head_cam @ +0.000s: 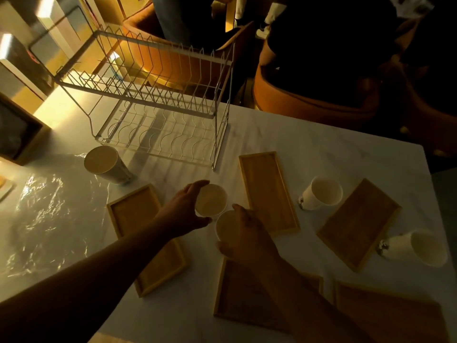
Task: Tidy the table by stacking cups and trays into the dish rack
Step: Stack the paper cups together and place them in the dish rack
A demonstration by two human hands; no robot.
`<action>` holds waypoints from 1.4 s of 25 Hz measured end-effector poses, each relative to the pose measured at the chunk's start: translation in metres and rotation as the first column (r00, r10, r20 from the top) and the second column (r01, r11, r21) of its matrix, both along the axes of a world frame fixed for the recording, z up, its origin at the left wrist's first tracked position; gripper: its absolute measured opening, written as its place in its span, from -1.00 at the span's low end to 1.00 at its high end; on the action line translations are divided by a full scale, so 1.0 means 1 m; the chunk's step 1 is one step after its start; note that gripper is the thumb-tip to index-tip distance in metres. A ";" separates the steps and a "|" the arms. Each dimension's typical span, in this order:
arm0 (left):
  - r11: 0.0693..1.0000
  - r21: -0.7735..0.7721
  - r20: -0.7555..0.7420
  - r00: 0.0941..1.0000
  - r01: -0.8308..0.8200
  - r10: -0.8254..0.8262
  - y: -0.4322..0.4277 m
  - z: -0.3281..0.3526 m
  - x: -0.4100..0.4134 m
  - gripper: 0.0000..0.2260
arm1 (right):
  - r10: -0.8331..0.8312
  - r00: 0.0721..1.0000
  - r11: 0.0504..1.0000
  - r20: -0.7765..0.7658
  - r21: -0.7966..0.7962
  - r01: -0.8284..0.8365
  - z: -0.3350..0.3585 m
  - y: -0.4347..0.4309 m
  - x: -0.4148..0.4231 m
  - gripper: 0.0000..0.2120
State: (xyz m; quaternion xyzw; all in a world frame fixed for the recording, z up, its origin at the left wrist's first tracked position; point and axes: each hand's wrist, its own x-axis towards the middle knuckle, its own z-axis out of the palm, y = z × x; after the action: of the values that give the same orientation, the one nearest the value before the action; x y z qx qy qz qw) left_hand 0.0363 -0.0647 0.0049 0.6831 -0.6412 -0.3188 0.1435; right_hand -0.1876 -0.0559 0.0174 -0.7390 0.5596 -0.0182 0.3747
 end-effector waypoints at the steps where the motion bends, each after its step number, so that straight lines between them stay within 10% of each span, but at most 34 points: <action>1: 1.000 -0.016 -0.010 1.000 -0.015 0.014 0.001 0.001 -0.003 -0.02 | -0.004 1.000 1.000 0.006 0.012 0.004 0.002 -0.001 0.000 -0.01; 12: 0.949 -0.216 -0.364 0.921 -0.229 0.139 0.013 0.078 -0.002 -0.26 | -0.261 0.887 0.913 0.380 -0.201 0.354 0.154 0.005 -0.047 -0.16; 18: 0.933 -0.354 -0.221 0.975 -0.056 -0.026 -0.001 0.132 0.015 -0.22 | -0.301 0.805 0.806 0.511 -0.315 0.501 0.248 0.017 -0.024 -0.16; 35: 0.843 -0.465 -0.090 0.933 0.269 -0.348 0.013 0.196 -0.071 -0.22 | -0.192 0.915 0.934 0.355 -0.220 0.282 0.231 0.039 -0.020 -0.19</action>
State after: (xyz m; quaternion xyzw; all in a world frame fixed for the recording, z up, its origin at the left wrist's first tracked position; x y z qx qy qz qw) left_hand -0.0343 -0.0516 0.2010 0.4896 -0.7839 -0.2399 0.2972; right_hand -0.2072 -0.0174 0.2487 -0.6952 0.5679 -0.2618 0.3545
